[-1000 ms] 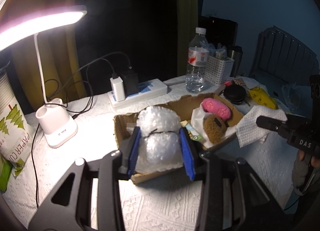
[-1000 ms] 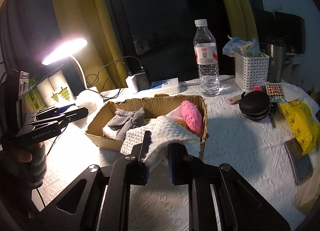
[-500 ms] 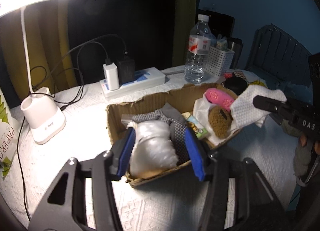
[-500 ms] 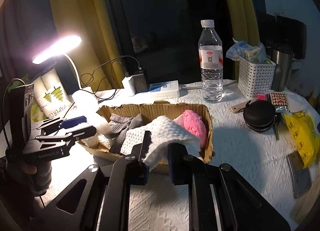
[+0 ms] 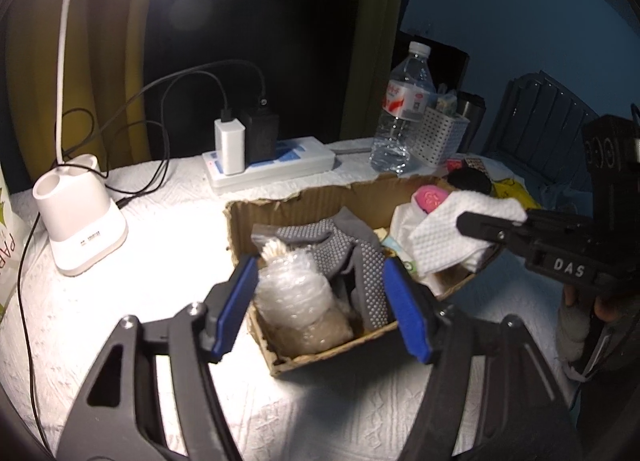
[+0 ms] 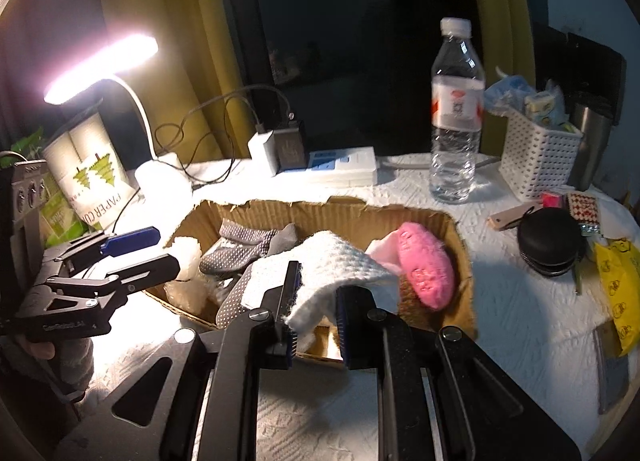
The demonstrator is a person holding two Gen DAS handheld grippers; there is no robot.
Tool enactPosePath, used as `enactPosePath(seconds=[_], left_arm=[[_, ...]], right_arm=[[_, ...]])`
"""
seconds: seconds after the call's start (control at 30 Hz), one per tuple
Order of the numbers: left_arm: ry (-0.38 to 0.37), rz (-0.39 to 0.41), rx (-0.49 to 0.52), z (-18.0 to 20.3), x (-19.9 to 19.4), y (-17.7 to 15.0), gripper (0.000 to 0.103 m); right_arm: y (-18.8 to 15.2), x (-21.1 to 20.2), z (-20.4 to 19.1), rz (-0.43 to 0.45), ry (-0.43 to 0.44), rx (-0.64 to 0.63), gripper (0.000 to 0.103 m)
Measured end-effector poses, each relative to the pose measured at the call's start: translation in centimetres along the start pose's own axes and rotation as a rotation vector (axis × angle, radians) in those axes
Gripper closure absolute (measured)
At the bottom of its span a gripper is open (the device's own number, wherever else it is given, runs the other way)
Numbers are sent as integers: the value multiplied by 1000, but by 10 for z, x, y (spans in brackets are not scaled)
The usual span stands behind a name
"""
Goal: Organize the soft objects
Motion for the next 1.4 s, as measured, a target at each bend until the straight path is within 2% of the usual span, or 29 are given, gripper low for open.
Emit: enactPosePath(seconds=[0.33, 0.43, 0.6, 0.7, 1.4], left_arm=[[8, -17, 14, 0, 6, -6, 36], [7, -16, 12, -1, 5, -6, 36], [15, -9, 16, 2, 2, -5, 35], [15, 3, 22, 5, -3, -4, 35], [17, 80, 72, 43, -67, -2, 32]], right_arm=[[-14, 35, -12, -115, 5, 9, 84], [-16, 38, -11, -134, -3, 12, 78], [-15, 31, -10, -132, -5, 15, 57], [-14, 24, -9, -123, -10, 18, 54], [-17, -51, -14, -19, -28, 22, 53]])
Point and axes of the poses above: each gripper's, at about its wrist camera, not at the fingertips, and x roughly the way its jaws point, z to its right, y to its top, the point moved 3 cm from there along x, roughly the way its jaws point, and after that the axes turned 1 degree about z, right-handed, at the moved point
